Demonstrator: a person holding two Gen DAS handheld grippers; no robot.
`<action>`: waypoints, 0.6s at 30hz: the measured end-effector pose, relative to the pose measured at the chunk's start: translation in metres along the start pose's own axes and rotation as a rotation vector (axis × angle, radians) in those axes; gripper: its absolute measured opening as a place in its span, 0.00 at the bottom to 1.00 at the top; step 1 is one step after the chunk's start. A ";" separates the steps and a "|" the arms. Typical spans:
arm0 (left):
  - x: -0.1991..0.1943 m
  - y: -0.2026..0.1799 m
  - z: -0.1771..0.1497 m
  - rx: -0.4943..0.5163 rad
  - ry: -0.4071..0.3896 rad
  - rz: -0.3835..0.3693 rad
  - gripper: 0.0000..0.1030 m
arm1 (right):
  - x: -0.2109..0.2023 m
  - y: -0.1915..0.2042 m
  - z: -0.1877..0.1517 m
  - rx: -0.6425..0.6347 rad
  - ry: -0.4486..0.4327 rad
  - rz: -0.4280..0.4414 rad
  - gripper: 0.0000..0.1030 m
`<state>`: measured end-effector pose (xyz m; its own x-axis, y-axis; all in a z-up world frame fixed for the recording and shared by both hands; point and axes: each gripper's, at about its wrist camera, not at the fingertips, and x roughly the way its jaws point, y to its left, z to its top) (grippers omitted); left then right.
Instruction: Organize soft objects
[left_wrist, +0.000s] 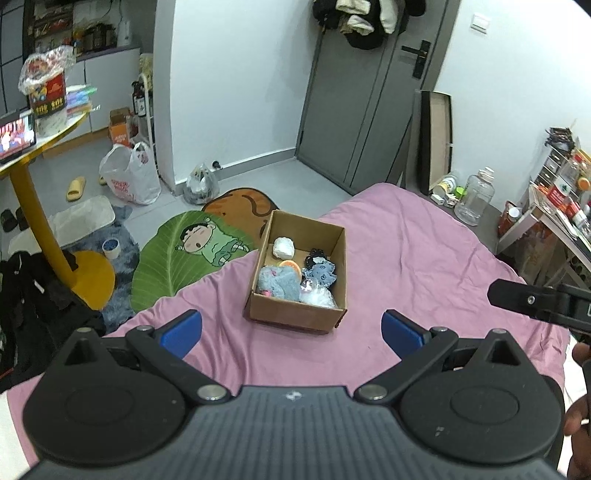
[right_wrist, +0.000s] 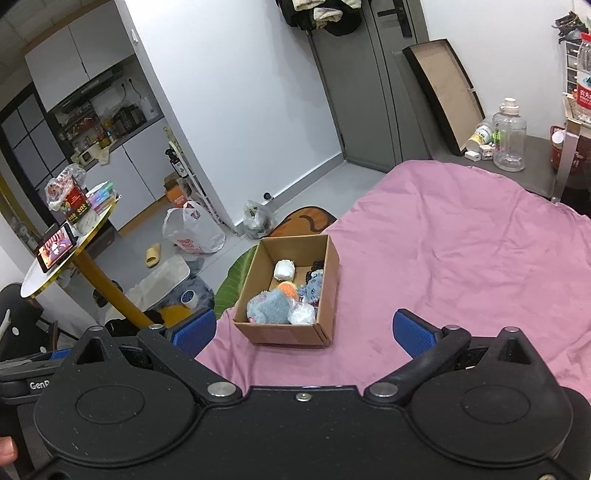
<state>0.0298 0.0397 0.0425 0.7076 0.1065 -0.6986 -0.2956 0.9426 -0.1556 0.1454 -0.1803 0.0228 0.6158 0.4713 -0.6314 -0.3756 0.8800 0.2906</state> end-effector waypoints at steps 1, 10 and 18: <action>-0.003 0.000 -0.001 0.006 -0.004 0.001 1.00 | -0.003 0.001 -0.001 -0.005 -0.003 -0.001 1.00; -0.022 -0.002 -0.012 0.032 -0.026 -0.005 1.00 | -0.024 0.006 -0.010 -0.044 -0.021 -0.028 1.00; -0.038 -0.005 -0.018 0.038 -0.051 -0.016 1.00 | -0.041 0.012 -0.015 -0.072 -0.030 -0.026 1.00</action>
<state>-0.0068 0.0257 0.0570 0.7438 0.1069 -0.6598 -0.2605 0.9554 -0.1390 0.1052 -0.1897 0.0408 0.6462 0.4512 -0.6154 -0.4075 0.8859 0.2216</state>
